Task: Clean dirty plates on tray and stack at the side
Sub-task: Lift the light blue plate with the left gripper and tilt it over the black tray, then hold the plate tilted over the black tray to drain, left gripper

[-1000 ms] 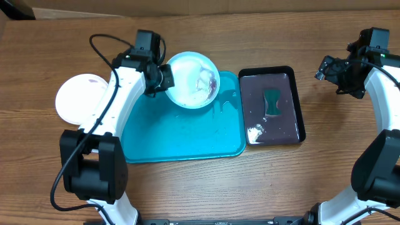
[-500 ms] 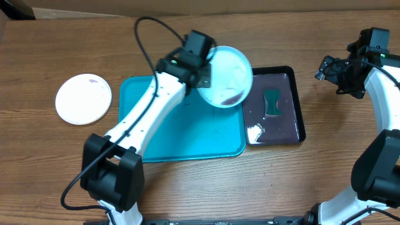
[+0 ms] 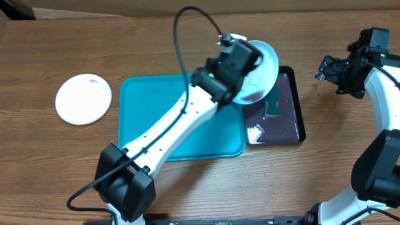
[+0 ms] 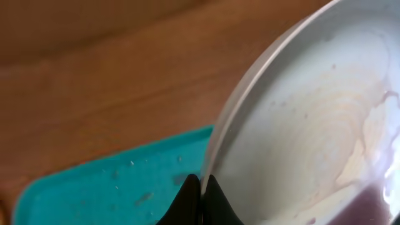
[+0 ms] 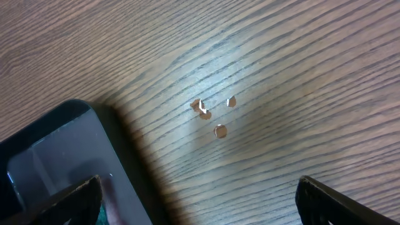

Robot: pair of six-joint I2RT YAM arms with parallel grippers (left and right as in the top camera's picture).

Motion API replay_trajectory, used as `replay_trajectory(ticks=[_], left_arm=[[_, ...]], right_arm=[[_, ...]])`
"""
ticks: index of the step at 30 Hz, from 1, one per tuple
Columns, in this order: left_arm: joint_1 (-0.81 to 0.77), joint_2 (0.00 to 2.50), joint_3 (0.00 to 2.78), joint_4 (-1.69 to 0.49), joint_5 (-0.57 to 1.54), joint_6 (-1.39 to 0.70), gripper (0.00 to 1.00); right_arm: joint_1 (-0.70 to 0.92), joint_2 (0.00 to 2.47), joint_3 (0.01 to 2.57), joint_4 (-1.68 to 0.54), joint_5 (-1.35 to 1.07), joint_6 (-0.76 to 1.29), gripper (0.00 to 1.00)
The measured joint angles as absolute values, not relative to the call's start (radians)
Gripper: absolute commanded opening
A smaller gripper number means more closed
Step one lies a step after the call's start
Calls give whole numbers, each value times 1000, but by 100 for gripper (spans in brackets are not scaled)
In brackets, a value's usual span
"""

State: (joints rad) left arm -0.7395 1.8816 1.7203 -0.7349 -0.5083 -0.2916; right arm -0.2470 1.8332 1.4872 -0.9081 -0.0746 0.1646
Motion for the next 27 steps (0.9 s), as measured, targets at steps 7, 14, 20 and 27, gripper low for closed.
replay_trajectory(ticks=[7,14,20,27], left_arm=[[-892,1882,1737,-665,-796,-157,4],[-1017,1882,1737,-586,-1006,-16,4],[-1077,1882,1738,-521,-1165,112,4],[-1100,1882,1738,-463,-1307,203,4]], right_arm=[[-247,1833,1487,-908,-75,165,100],[-247,1833,1487,-908,-75,165,100],[-247,1833,1487,-908,-75,165,100],[-247,1833,1487,-908,-75,164,100]])
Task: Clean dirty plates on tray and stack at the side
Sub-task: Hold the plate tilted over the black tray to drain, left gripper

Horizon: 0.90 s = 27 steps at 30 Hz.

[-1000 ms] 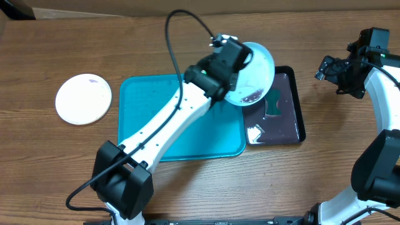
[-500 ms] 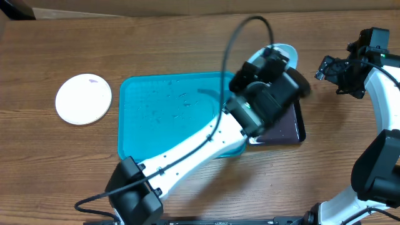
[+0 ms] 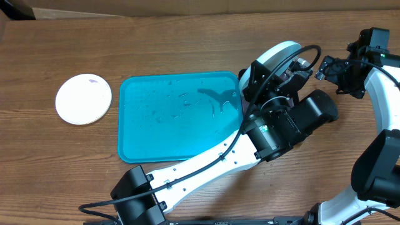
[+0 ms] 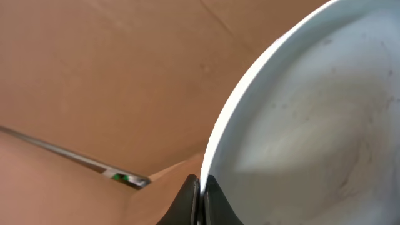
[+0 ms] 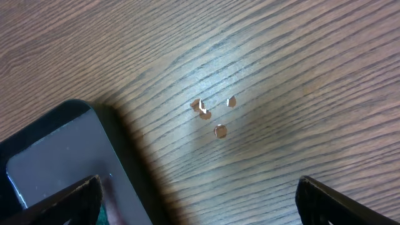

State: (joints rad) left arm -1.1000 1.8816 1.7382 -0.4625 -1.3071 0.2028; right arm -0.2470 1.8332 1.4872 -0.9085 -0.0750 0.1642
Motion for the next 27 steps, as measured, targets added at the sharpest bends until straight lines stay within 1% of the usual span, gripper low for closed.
replay_trajectory(ticks=[7,15,20,27], left_arm=[[-1107,1882,1738,-405,-1348,221,4],[-1107,1882,1738,-399,-1356,220,4],[-1131,1882,1738,-443,-1354,148,4],[-1158,1882,1738,-450,-1339,112,4]], right_arm=[[-247,1833,1487,-908,-75,165,100],[-247,1833,1487,-908,-75,165,100],[-247,1833,1487,-908,-75,165,100],[-247,1833,1487,-908,-75,165,100]])
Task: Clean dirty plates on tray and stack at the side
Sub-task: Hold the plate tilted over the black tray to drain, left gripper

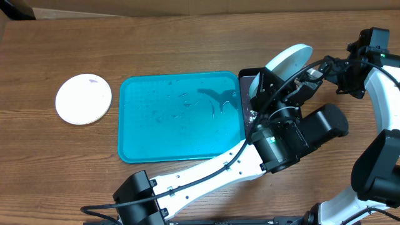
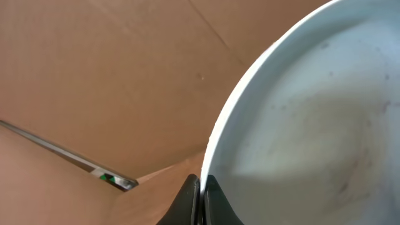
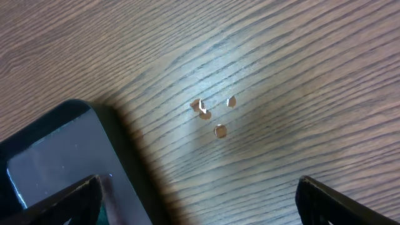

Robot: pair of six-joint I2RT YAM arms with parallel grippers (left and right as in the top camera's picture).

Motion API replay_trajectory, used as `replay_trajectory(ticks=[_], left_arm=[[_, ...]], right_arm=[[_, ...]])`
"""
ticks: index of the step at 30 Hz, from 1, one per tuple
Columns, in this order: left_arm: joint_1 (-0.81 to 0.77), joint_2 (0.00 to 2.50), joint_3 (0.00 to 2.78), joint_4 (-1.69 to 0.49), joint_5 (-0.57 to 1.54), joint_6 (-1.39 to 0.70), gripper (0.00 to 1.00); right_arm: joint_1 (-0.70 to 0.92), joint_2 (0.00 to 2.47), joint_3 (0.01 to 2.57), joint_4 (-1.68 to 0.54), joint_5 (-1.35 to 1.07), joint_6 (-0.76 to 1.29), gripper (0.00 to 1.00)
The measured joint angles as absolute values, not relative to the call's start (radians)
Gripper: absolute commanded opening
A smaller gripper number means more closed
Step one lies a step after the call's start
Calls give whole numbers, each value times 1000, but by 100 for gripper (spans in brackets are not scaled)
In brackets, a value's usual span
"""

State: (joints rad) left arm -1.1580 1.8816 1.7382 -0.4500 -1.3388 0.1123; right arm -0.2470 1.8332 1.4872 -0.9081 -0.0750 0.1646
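Observation:
My left gripper point(image 2: 201, 182) is shut on the rim of a white plate point(image 2: 312, 125), whose face shows faint smears. From overhead the plate point(image 1: 289, 57) stands steeply on edge above the black tray point(image 1: 244, 77), which my left arm mostly hides. The teal tray point(image 1: 181, 119) lies bare and wet mid-table. A second white plate point(image 1: 84, 99) with a small purple mark rests on the table at the left. My right gripper point(image 3: 197, 200) is open over bare wood beside the black tray point(image 3: 44, 150).
Small brown crumbs point(image 3: 212, 115) lie on the wood to the right of the black tray. A brown cardboard wall point(image 2: 106, 81) fills the background behind the held plate. My right arm point(image 1: 369, 56) stands at the table's far right edge.
The held plate and my left arm have shifted slightly to the right, and a corner of the black tray now shows beside the teal tray. My right gripper has not moved.
First my left gripper held the plate tilted over the black tray, with dark purple liquid at its lower edge. Then the arm was turned round, with the plate up on edge facing the cardboard. Now it is slightly further right, still gripped.

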Motion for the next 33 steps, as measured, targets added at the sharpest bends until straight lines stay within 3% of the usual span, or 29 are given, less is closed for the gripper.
replay_trajectory(ticks=[33], left_arm=[[-1137,1882,1738,-528,-1260,20,4]], right_arm=[[-247,1833,1487,-908,-75,165,100]])
